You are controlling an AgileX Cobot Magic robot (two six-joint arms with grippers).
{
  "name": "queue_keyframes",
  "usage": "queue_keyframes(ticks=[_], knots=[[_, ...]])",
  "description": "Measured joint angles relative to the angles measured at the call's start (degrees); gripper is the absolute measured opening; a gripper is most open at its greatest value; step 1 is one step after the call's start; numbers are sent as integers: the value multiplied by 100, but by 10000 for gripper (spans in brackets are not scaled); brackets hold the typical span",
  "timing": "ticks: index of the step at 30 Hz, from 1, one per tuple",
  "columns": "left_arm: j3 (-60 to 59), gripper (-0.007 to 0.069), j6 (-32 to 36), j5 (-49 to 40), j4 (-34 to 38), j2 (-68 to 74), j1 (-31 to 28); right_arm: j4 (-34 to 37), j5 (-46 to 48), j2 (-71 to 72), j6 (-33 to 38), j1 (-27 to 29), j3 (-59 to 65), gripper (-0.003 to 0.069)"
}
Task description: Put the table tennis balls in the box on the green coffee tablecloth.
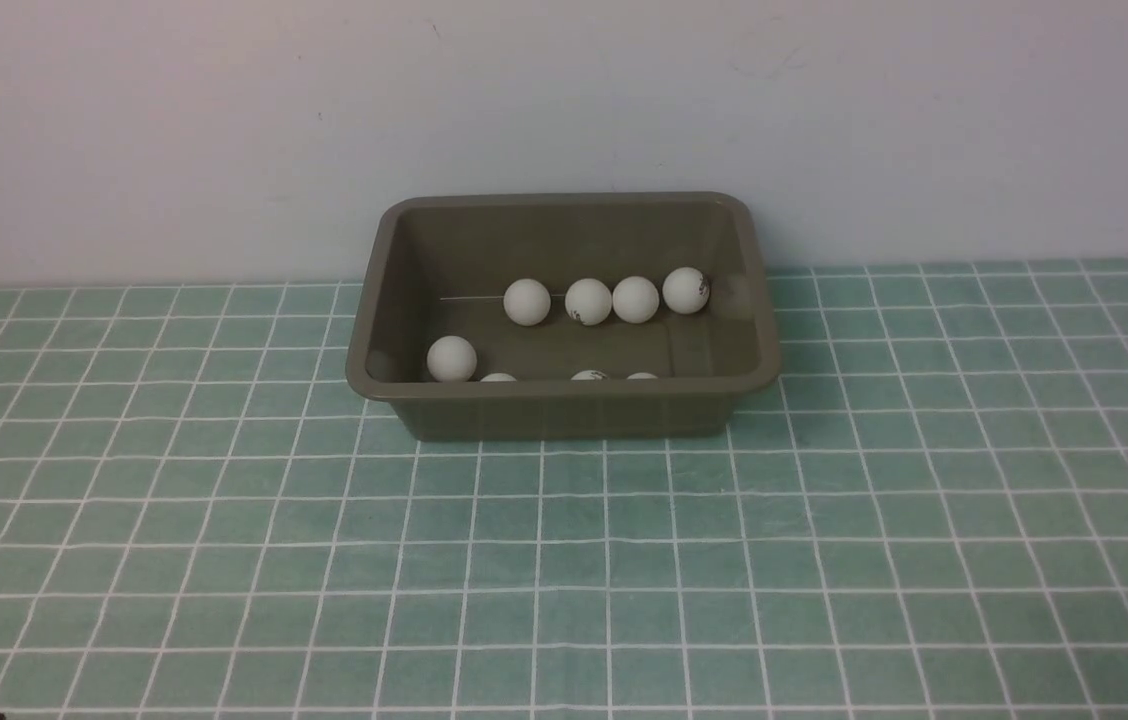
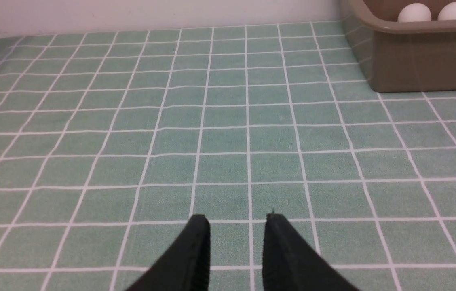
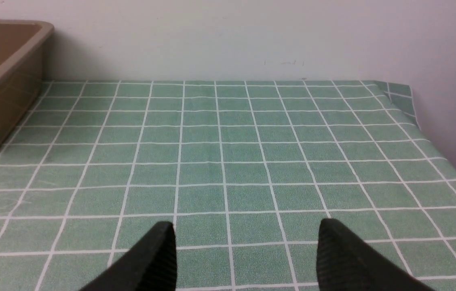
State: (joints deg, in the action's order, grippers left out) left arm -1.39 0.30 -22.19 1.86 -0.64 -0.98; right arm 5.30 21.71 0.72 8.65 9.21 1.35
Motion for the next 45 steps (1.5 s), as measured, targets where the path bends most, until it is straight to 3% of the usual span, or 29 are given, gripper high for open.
queue_keyframes(ticks=[9,18,45], knots=[[0,174,0,0,79,0,0,0,0,0,-5,-26,0,429],[0,174,0,0,85,0,0,0,0,0,-5,-478,0,429],[0,174,0,0,91,0,-5,-5,5,0,-5,-542,0,429]])
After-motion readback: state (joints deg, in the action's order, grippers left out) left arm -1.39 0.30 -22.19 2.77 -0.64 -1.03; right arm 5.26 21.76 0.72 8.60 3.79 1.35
